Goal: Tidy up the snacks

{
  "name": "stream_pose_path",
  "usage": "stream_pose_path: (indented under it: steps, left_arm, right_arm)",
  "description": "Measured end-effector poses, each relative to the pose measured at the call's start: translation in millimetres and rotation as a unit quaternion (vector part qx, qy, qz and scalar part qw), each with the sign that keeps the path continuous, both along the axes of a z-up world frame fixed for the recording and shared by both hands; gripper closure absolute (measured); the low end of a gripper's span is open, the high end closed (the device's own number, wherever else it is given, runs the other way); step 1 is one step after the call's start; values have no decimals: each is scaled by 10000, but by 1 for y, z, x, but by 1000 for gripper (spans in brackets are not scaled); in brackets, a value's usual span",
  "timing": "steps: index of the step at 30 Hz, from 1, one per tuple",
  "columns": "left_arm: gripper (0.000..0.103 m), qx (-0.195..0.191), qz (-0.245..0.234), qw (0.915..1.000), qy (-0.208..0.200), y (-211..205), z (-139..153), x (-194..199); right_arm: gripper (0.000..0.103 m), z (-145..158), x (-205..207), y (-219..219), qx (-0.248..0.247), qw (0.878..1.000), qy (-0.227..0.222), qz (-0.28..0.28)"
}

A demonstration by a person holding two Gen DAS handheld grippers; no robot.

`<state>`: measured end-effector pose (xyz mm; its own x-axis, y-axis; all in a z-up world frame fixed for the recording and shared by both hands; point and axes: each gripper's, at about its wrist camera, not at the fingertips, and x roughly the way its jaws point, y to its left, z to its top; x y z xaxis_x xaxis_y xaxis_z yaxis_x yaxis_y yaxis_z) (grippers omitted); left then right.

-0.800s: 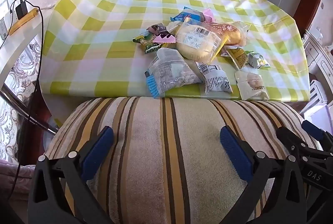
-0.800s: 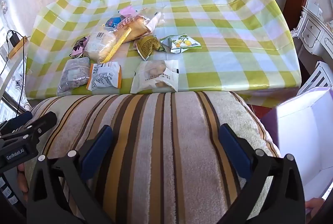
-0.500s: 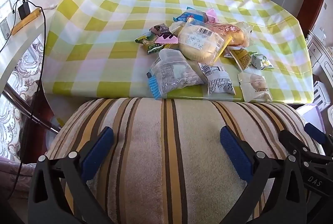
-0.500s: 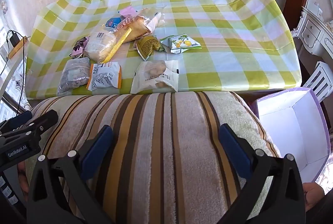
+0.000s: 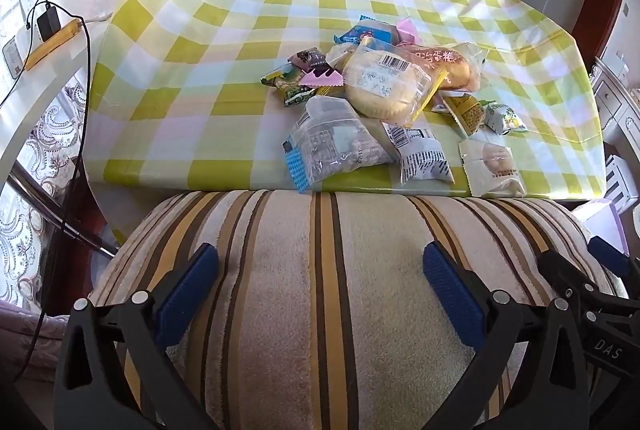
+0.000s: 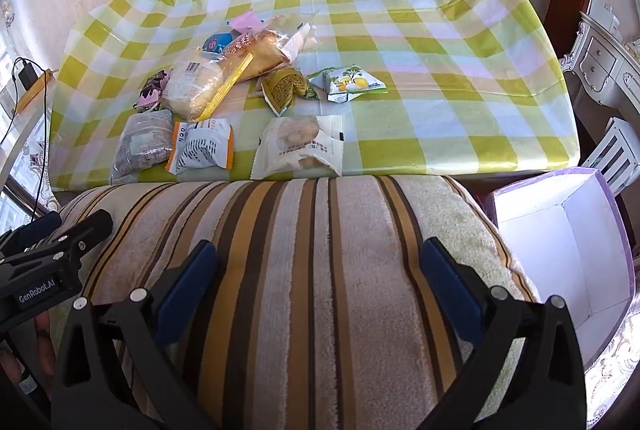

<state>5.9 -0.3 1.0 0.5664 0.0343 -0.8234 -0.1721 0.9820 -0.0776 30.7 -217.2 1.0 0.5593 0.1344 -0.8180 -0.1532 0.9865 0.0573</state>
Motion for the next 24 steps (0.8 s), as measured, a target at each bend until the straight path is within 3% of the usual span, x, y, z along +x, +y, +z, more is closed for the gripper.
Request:
stream_pose_path:
  steps: [24]
  left_arm:
    - [4, -3, -22, 10000, -17, 2, -1, -1]
  right_arm:
    - [1, -3, 0, 3, -95, 9999, -121, 6]
